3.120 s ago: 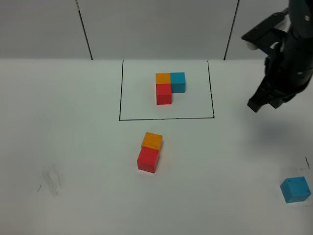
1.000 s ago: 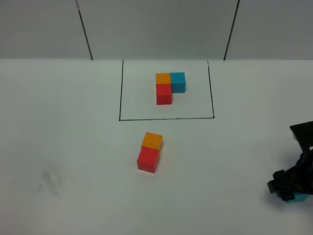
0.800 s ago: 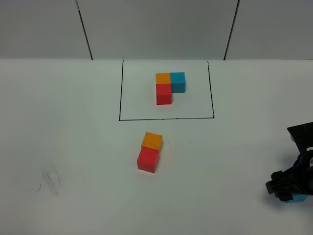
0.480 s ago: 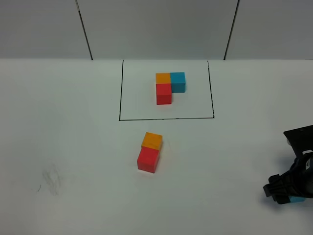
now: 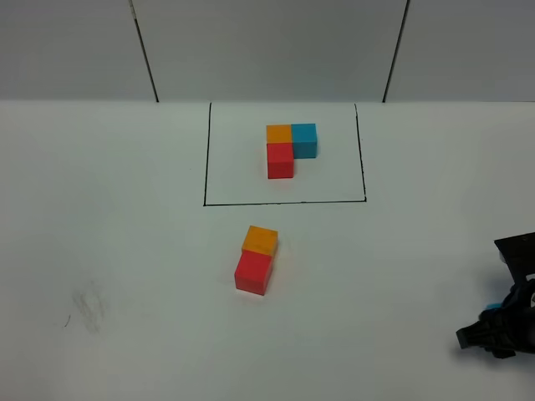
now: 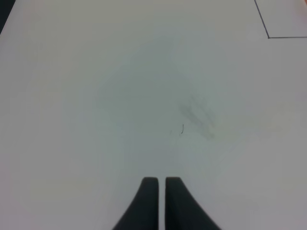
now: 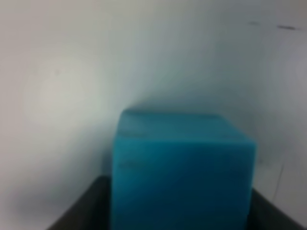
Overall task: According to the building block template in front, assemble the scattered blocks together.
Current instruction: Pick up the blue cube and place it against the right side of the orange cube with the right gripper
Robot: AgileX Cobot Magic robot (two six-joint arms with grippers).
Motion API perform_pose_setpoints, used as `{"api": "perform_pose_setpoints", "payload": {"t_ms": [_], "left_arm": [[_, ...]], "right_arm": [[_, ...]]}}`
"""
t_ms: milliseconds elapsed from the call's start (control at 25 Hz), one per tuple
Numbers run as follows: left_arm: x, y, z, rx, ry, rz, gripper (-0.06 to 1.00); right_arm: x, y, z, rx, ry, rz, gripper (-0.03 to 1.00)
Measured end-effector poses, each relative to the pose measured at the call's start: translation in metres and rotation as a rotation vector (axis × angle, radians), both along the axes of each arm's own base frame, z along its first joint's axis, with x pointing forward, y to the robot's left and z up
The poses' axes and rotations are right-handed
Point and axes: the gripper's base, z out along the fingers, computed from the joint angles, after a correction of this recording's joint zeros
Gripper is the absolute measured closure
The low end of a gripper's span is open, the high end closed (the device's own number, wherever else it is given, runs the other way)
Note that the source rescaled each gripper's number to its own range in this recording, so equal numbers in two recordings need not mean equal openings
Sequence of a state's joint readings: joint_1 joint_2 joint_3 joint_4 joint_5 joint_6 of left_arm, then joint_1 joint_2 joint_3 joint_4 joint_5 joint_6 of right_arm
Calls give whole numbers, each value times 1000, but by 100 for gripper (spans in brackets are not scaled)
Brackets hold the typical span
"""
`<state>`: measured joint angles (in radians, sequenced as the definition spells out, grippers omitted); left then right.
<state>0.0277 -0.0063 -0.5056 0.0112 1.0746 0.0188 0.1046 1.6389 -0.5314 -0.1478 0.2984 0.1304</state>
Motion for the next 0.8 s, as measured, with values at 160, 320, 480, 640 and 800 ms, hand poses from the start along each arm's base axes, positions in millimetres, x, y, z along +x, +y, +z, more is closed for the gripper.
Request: {"api": "perform_pose_setpoints", "payload": {"t_ms": [160,320,480,640,800], "left_arm": [[0,0,0,0,0,0,94],[0,0,0,0,0,0,94],[0,0,0,0,0,0,94],[0,0,0,0,0,0,94],[0,0,0,0,0,0,94]], "right_arm": [[2,1,1,1,-27,23,46],[3,1,1,-7,-31,54,46],[4,1,1,-9,-40,69,46],[3,1,1,-12,-40,80,46],[4,1,5,-21,-33,98,46]]}}
